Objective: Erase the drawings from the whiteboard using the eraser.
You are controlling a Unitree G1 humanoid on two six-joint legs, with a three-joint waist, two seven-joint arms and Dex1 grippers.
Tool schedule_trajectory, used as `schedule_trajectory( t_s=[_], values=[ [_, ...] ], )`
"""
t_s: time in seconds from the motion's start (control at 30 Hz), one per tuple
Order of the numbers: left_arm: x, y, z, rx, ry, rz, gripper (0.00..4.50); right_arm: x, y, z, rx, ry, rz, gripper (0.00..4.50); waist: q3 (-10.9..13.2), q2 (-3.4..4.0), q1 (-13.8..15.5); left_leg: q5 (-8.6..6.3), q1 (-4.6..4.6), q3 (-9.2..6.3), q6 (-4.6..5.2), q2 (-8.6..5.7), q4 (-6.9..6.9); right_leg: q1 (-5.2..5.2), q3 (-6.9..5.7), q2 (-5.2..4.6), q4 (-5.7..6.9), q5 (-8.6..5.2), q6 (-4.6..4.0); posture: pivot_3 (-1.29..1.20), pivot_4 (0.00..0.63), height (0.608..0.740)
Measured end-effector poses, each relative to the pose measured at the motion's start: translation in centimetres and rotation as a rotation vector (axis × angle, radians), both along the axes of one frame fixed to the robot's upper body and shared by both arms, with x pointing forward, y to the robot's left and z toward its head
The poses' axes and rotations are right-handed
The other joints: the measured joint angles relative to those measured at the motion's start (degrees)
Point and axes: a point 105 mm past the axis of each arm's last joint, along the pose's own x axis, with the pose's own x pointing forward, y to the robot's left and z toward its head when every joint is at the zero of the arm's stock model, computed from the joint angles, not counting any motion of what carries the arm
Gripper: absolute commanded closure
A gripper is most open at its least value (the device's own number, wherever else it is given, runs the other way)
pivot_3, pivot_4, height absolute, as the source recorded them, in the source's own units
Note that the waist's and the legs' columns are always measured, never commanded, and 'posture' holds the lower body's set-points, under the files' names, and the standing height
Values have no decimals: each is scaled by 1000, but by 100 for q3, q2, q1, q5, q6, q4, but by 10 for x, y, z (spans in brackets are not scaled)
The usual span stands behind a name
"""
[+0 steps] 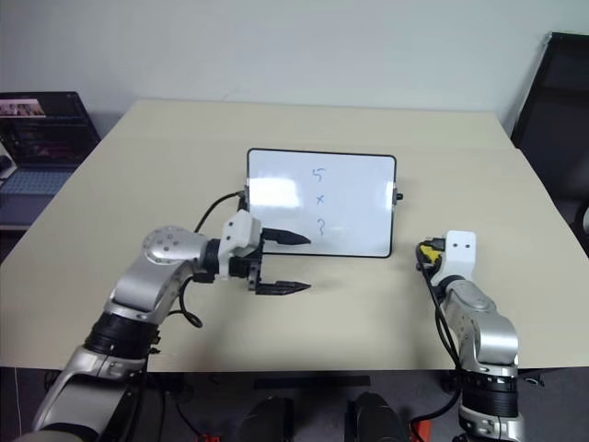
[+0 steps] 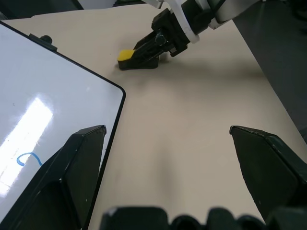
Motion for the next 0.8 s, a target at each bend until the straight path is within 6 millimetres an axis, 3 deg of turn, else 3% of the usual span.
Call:
schedule_trajectory(
  t_s=[0.2, 0.33, 0.57, 0.67, 0.8],
  values=[
    [4, 4, -1, -23, 19, 103, 0, -1, 3, 4, 3, -16, 32, 3395, 2, 3, -4, 0, 0, 0, 0, 1, 0, -1, 2, 0, 0, 0, 0, 0, 150, 740],
    [10, 13, 3, -55, 14, 240, 0, -7, 15, 33, -102, -106, 159, 3395, 4, 6, -3, 0, 0, -2, 0, 2, 1, -1, 2, -1, 1, 0, 1, 0, 150, 740],
    [27, 27, 14, -66, -13, 472, 0, -9, 69, 85, -207, -258, 444, 3395, 4, 7, -20, 0, 4, -2, 0, 1, 10, 3, 1, 2, 5, 4, 8, 0, 150, 740],
    [41, 36, 18, -30, -30, 603, 0, 7, 96, 122, -265, -379, 526, 3395, 6, 5, -31, 1, 3, -3, 0, 0, 15, 4, -1, 2, 4, 7, 12, 0, 150, 740],
    [50, 38, 32, -36, -64, 664, 0, 31, 129, 146, -365, -464, 618, 3395, 5, 5, -28, 0, 1, 0, 0, -1, 9, 1, -1, 0, 0, 18, -7, 0, 150, 740]
  ],
)
